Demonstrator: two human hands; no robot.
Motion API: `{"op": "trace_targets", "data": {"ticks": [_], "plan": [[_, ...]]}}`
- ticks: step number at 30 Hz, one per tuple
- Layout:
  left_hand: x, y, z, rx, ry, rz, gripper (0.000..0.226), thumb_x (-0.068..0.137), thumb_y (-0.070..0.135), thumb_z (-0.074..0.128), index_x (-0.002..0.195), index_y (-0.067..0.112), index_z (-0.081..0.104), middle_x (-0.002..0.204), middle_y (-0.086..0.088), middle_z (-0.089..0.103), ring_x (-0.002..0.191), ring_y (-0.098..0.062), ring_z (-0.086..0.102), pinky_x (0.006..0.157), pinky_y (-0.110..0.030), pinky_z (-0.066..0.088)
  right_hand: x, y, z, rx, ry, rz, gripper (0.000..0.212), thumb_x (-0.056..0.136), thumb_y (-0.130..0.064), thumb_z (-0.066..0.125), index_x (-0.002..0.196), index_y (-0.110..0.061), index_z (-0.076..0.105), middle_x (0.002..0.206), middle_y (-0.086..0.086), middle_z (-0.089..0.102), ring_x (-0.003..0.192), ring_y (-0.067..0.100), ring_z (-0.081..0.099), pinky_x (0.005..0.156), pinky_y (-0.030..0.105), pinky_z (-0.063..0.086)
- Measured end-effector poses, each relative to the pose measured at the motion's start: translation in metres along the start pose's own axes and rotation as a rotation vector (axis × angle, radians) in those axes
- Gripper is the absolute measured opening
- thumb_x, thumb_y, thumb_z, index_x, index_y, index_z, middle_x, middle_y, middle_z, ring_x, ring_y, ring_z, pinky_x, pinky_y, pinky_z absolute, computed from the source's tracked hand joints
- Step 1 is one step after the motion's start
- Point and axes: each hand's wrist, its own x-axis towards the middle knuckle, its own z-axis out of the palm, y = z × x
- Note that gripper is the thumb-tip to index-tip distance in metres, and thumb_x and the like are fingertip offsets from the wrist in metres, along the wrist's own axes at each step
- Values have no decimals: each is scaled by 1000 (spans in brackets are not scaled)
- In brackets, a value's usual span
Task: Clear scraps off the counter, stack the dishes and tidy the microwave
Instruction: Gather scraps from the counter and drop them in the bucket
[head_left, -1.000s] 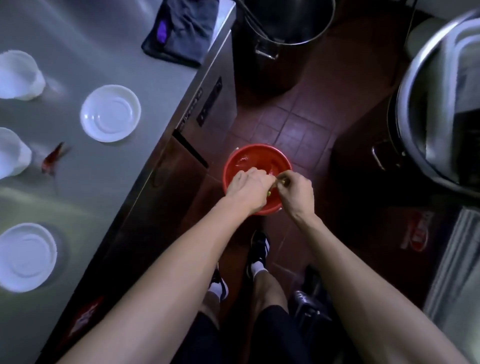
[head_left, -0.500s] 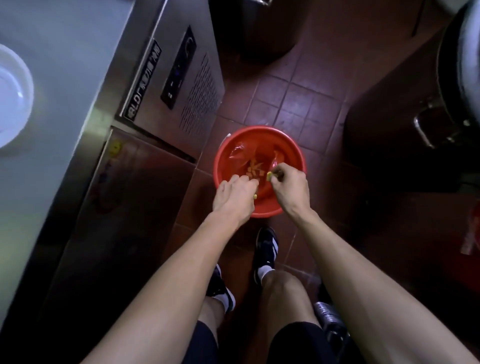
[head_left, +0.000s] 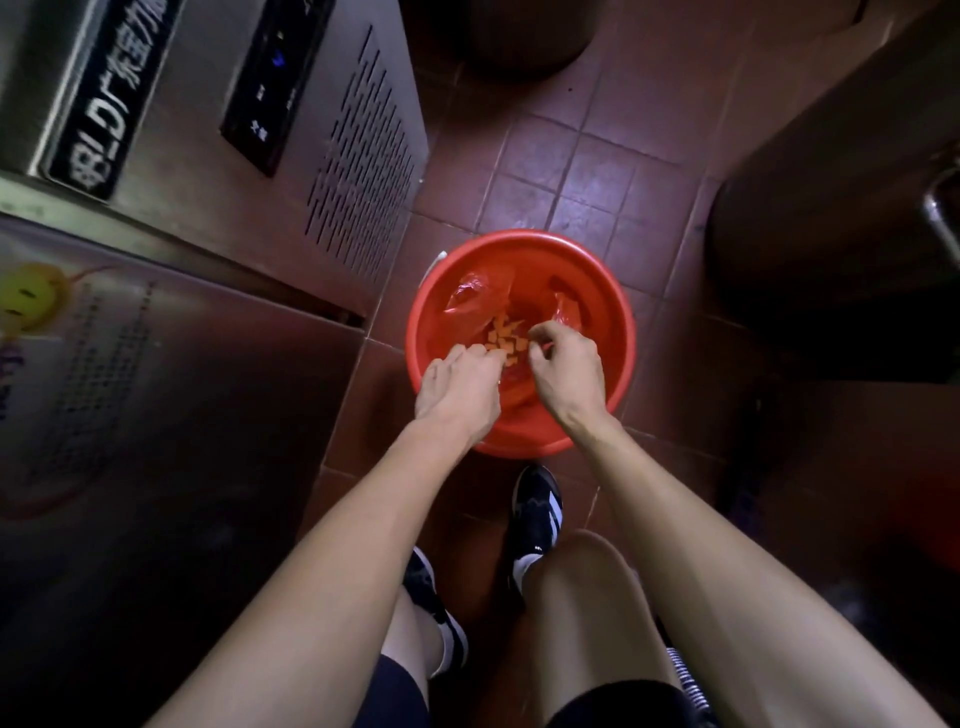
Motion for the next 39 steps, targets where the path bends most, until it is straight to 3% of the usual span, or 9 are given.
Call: {"op": "trace_targets", "data": {"ticks": [10, 19, 28, 35, 39], "plan": [[-28, -1, -19, 36, -37, -23, 32, 99, 33, 49, 128, 23, 57, 122, -3, 60, 120, -27, 51, 100, -43, 40, -24, -11, -25, -16, -37, 25, 28, 93, -23, 55, 115, -23, 70, 115, 1, 72, 107, 24, 66, 94, 41, 53], [-105, 26, -104, 11, 0, -53, 32, 100, 34, 48, 129, 23, 56, 125, -4, 60, 119, -27, 52, 100, -44, 41, -77, -66, -101, -77, -52, -57, 27, 92, -23, 56, 114, -24, 70, 115, 0, 72, 106, 23, 66, 93, 37, 53], [-199, 44, -236, -2, 199, -117, 34, 99, 36, 48, 128, 21, 54, 125, -5, 59, 121, -29, 50, 100, -44, 39, -124, -170, -198, -74, -7, -217, 27, 87, -20, 58, 110, -21, 72, 107, 5, 75, 98, 27, 68, 80, 29, 48], [-271, 29, -318, -37, 361, -207, 30, 99, 36, 47, 123, 22, 57, 123, -4, 60, 118, -28, 51, 96, -45, 41, -162, -256, -249, -60, -29, -363, 28, 90, -20, 54, 114, -19, 70, 112, 9, 73, 104, 29, 67, 90, 43, 55], [-316, 8, -350, -84, 453, -285, 28, 97, 35, 49, 119, 21, 59, 121, -5, 63, 114, -30, 54, 92, -41, 42, -187, -301, -260, -68, -44, -453, 28, 90, -20, 55, 113, -19, 71, 112, 8, 73, 105, 29, 66, 88, 40, 55]]}}
